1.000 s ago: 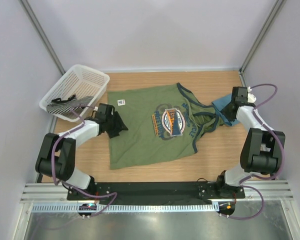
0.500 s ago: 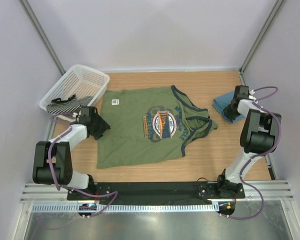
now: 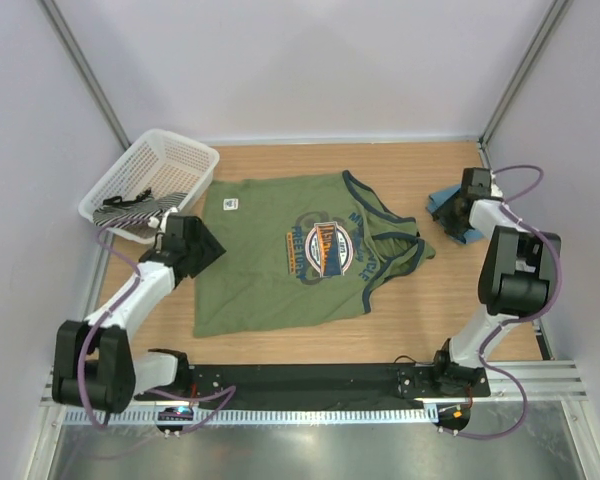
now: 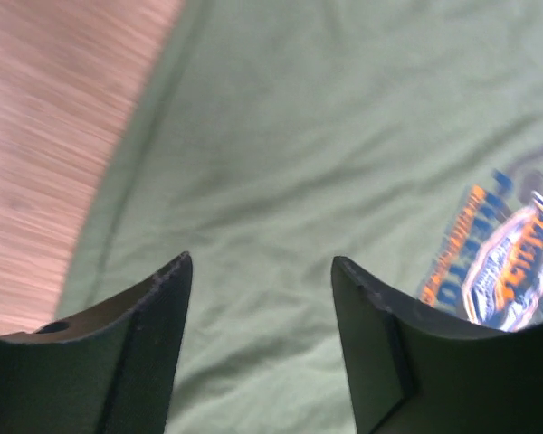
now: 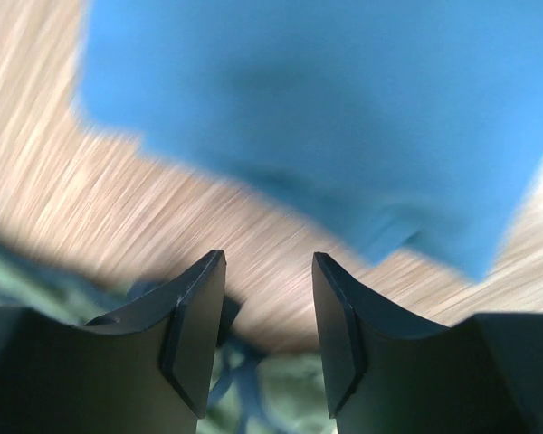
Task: Fold and stack the tank tops
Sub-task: Flatten the tank top out
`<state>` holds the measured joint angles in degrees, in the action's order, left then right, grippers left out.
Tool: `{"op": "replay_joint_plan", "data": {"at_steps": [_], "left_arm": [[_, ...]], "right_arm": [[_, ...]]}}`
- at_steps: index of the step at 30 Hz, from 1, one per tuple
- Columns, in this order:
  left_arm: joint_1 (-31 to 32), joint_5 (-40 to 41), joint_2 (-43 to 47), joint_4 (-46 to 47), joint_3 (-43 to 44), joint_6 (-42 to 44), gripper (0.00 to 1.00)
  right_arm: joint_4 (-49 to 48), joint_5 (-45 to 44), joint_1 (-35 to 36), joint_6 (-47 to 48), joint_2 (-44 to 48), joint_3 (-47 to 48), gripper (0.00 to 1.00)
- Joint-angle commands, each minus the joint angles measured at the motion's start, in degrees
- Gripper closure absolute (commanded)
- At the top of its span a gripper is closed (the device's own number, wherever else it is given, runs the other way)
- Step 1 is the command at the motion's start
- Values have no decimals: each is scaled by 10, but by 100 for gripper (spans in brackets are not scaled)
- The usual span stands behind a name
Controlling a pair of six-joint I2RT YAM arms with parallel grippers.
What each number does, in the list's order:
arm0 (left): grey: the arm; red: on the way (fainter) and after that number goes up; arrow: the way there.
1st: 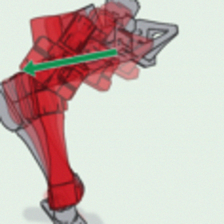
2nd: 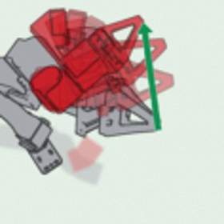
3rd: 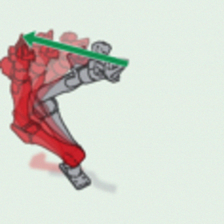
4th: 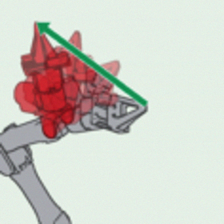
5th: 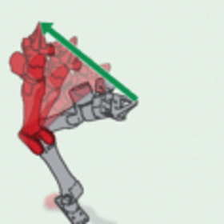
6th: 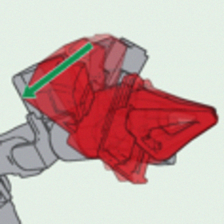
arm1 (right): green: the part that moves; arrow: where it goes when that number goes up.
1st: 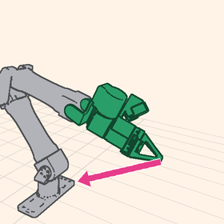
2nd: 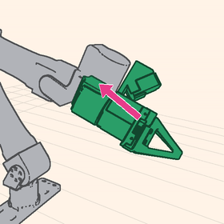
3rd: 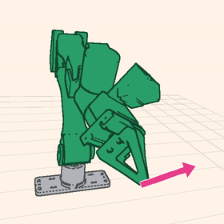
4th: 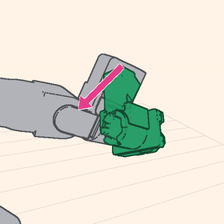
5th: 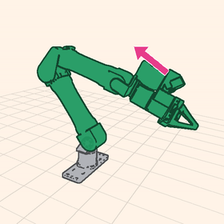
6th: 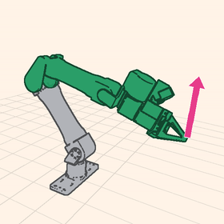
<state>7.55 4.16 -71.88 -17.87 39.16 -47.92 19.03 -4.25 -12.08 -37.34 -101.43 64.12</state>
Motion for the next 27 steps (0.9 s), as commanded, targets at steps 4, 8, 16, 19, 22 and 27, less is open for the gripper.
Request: {"op": "replay_joint_plan", "data": {"at_steps": [4,8,16,19,22,27], "left_arm": [[104,60,88,-36,25,27,33],[149,62,78,-73,50,32,33],[175,30,-7,-70,46,35,34],[174,31,-21,-62,32,31,35],[168,33,-23,-48,15,27,35],[157,44,-43,-43,-7,34,35]], "right_arm": [[27,19,64,84,59,8,49],[20,35,79,95,55,5,46],[22,79,92,108,-15,41,73],[33,58,91,105,-41,77,97],[54,14,90,104,-56,127,99],[88,-15,74,100,-82,230,99]]}}
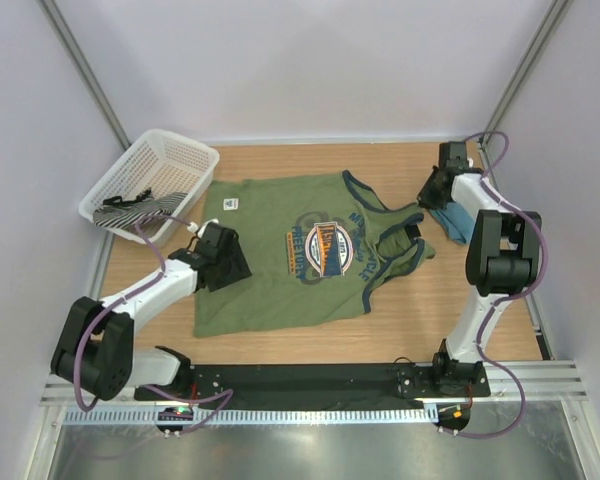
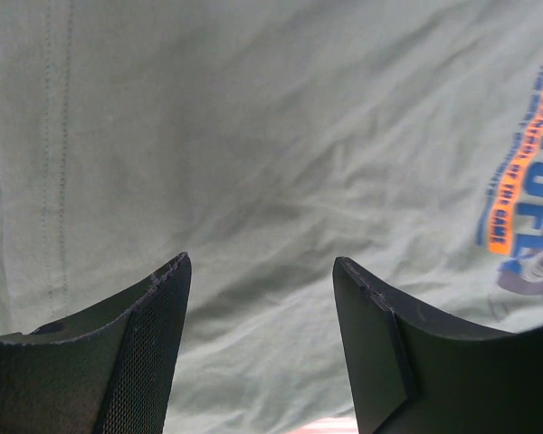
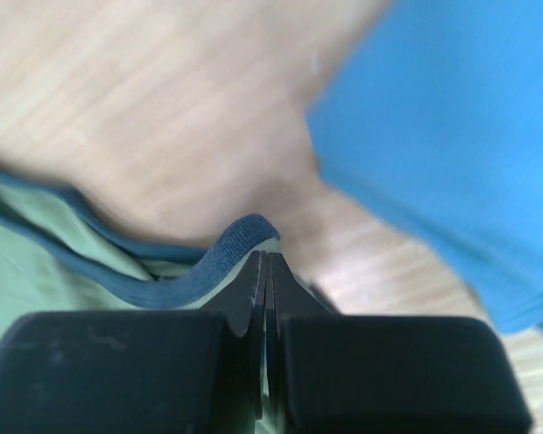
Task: Fold and stack the tank tops
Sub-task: Flatten the tank top out
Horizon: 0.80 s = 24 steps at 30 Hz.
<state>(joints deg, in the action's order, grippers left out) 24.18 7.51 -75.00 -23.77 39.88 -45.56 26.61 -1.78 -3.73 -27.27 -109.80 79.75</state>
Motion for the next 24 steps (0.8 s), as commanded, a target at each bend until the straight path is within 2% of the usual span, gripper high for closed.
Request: {"op": "replay_joint_plan", "data": {"at_steps": [1,4,9,15,16,17,19,21,23,24], "left_arm": [[-12,9,-17,17,-16,14,35],[-21,2,-32,19,-27,13,37],[-27,11,-9,19,-41,12,37],[-43,14,9,6,-47,17,37],[-46,8,13,8,-50,16,37],[-48,7,13,9,-51,16,37],[-47,10,25,7,-52,14,37],[-48,10,38,7,-54,13,37],[-48,14,59,5,-52,13,37],[-48,15,66,4,-51,11,37]], "right_arm": [[18,-51,-9,-2,-3,87,99],[28,-61,-9,-8,-24,117,99],[8,-88,-15,-17,-23,108,99],[4,-73,-37,-39,-43,151,99],[5,-63,-37,-40,-47,158,93],[12,-54,-37,-39,-52,164,81],[20,-27,-37,-37,-53,168,49],[16,-21,-35,-36,-33,132,47],[-3,-27,-34,-38,26,87,47],[-9,-27,-34,-38,48,34,46]]}}
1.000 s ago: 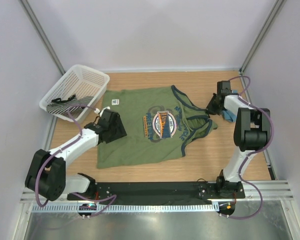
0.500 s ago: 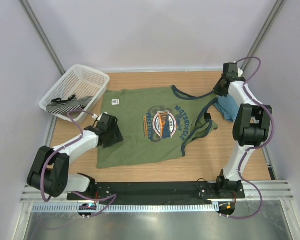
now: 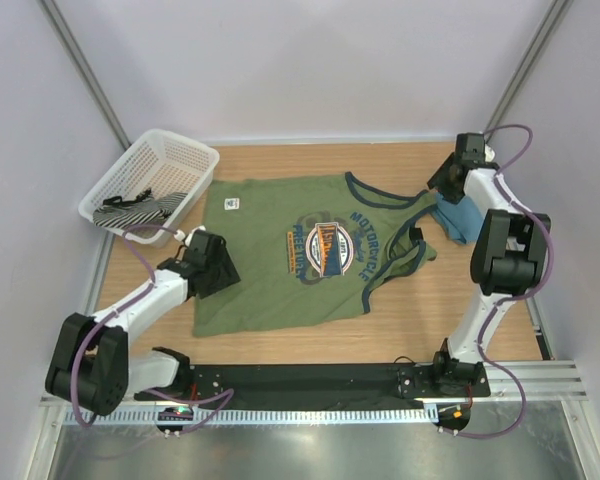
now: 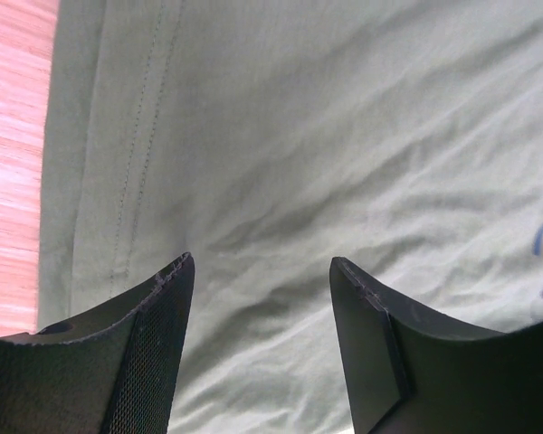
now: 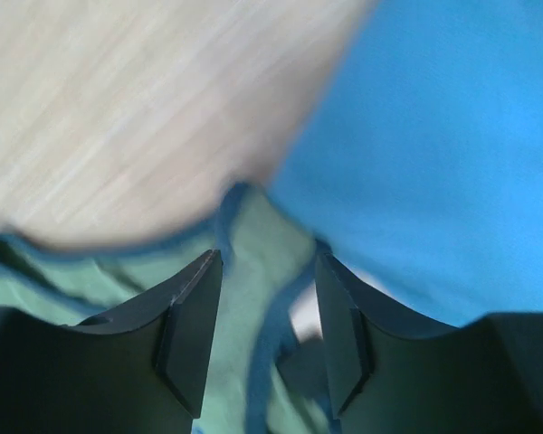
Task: Fold and stack the tank tops
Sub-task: Flatten the tank top out
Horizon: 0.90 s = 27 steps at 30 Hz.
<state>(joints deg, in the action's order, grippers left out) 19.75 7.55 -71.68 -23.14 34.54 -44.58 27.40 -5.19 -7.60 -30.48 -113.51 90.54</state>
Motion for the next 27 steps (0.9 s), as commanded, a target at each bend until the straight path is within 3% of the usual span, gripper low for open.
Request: {"op": "replay_joint_plan", "data": {"at_steps": [1,4,8,12,18,27], "left_arm": [[-3,14,39,-2,3,0,37],[-3,8,59,5,9,4,37],[-2,1,85,25,8,13,36],[-2,-8,122,61,-11,17,35],[-1,-16,131,110,-44,29,35],[-1,-13,124,124,-55,46,36]], "right_arm": [[-23,11,5,-5,113,-101,49],[-32,4,8,9,203,-198,59],[-15,-26,26,31,296,-287,60],[-2,-48,64,38,330,-345,58],[6,-61,72,43,300,-346,53],[2,-125,119,46,211,-319,54]]}}
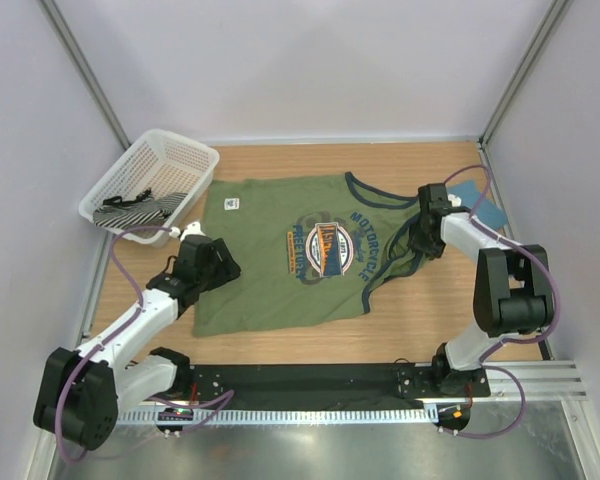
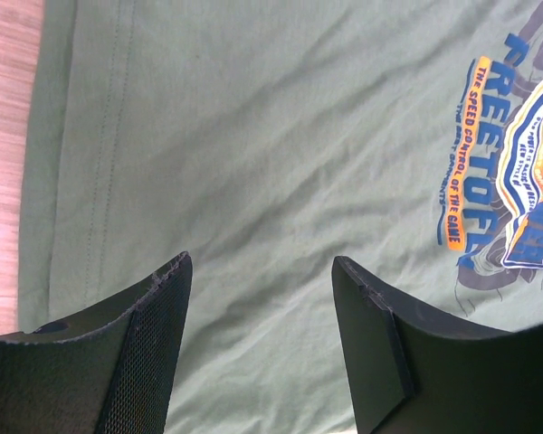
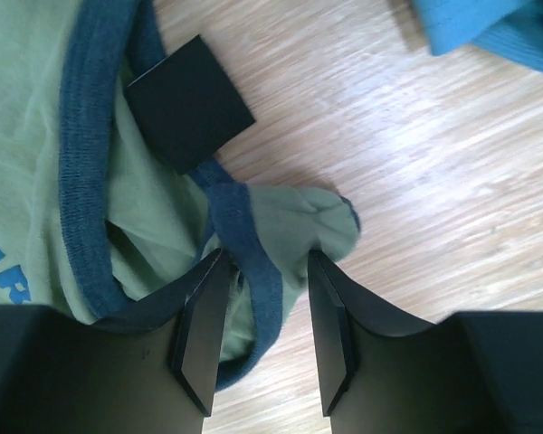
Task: Fold and stack the tank tops
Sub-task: Flatten the tank top out
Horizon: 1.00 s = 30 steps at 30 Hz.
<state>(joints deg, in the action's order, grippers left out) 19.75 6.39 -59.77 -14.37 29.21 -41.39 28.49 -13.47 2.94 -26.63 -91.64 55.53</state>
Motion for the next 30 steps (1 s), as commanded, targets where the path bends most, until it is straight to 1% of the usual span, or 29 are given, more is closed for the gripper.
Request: {"op": "replay_joint_plan", "data": {"at_steps": [1,2,3,5,6,10,16,19,20,22,23,24,25,26,27,28,30], "left_arm": [[-1,-1,7,36,-2,14,36],[-1,-1,11,36,-4,15,36],[-1,0,12,36,-5,15,36],[-1,1,18,36,-7,15,36],[-1,1,19,35,-7,16,36],[-1,9,11,32,-7,15,35],[-1,34,-51,8,21,0,35],[-1,33,-67,4,27,-2,35],[-1,34,-67,2,29,-2,35],[-1,34,-64,2,27,-3,35],[-1,39,-63,1,26,-3,35],[-1,41,-62,1,26,-3,35],[-1,42,-60,1,25,-3,34],[-1,46,-59,0,24,-4,34],[-1,47,-60,0,25,-3,34],[-1,49,-60,0,26,-3,34],[-1,50,-60,-1,27,-3,34]], "right_arm": [[-8,-46,15,8,-12,34,54],[-5,-48,15,9,-18,39,57],[-3,-53,15,7,-18,41,75],[5,-81,15,1,-12,38,93],[3,-88,16,-3,7,34,99],[-1,-126,15,-32,73,-1,99],[2,-161,1,-73,186,-67,96],[5,-156,-16,-112,236,-104,96],[6,-153,-22,-139,248,-125,96],[1,-127,-51,-163,275,-148,95],[0,-118,-70,-177,283,-170,88],[-9,-105,-79,-191,289,-182,76],[-19,-81,-89,-197,295,-192,75],[-25,-78,-97,-202,304,-208,75],[-29,-75,-108,-207,306,-214,58],[-37,-69,-115,-208,309,-219,54],[-39,-66,-121,-205,309,-218,52]]}}
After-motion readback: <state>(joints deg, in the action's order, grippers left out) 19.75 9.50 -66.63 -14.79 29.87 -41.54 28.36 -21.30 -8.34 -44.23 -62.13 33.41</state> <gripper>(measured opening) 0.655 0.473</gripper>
